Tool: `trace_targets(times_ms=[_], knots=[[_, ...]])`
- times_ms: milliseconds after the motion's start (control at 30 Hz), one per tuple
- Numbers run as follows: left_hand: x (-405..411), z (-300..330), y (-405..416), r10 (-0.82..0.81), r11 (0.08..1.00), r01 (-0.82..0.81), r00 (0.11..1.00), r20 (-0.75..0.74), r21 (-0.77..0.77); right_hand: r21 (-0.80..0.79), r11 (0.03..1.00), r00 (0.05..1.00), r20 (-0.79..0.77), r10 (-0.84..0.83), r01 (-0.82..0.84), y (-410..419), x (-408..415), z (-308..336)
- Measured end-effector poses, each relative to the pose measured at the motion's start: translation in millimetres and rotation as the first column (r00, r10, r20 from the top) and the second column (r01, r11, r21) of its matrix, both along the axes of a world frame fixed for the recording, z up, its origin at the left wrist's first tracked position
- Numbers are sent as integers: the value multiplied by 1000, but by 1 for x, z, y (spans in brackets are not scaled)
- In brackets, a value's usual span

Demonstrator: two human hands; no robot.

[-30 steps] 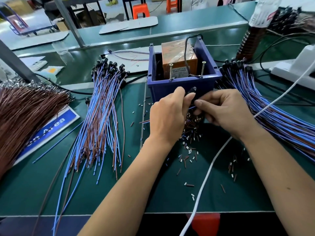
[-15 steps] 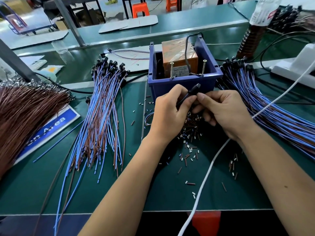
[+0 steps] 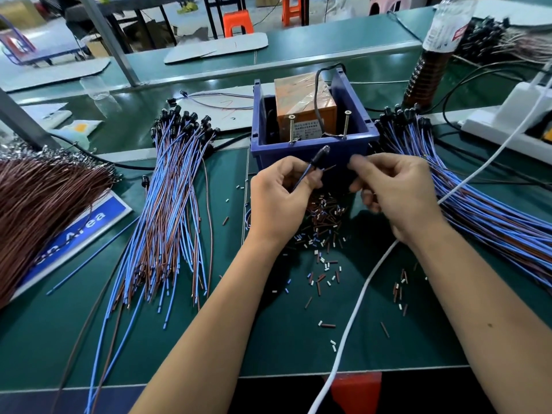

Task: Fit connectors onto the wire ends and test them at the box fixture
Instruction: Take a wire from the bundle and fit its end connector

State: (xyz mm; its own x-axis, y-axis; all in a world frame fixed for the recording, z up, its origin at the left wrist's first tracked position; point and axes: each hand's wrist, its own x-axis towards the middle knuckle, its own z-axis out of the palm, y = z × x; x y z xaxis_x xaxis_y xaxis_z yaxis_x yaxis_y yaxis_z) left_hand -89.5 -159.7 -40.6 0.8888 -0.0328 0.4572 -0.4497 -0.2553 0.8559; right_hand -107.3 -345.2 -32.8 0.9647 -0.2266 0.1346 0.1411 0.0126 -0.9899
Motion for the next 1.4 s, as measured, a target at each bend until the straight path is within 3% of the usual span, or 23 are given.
trace_targets(times_ms=[167,600,800,1100,1400], knots=[[-2,3,-3,-36,999,36,999,-32,21,30,989,988,53,145,-146,17,-4,-2],[-4,4,-6,-113,990,108,992,-54,-88,125,987,994,72,87,-96,19,-5,0],[-5,5,-8,-106,968,86,992,-71,-234,182,961,969,170,177,-207,28,-9,0],[-10,7,-16,-146,952,118,986,-78,-283,223,967,981,172,86,-124,31,-7,2],[-9,2,-15,-137,982,132,990,-28,-136,184,980,989,138,54,-79,31,-10,3]])
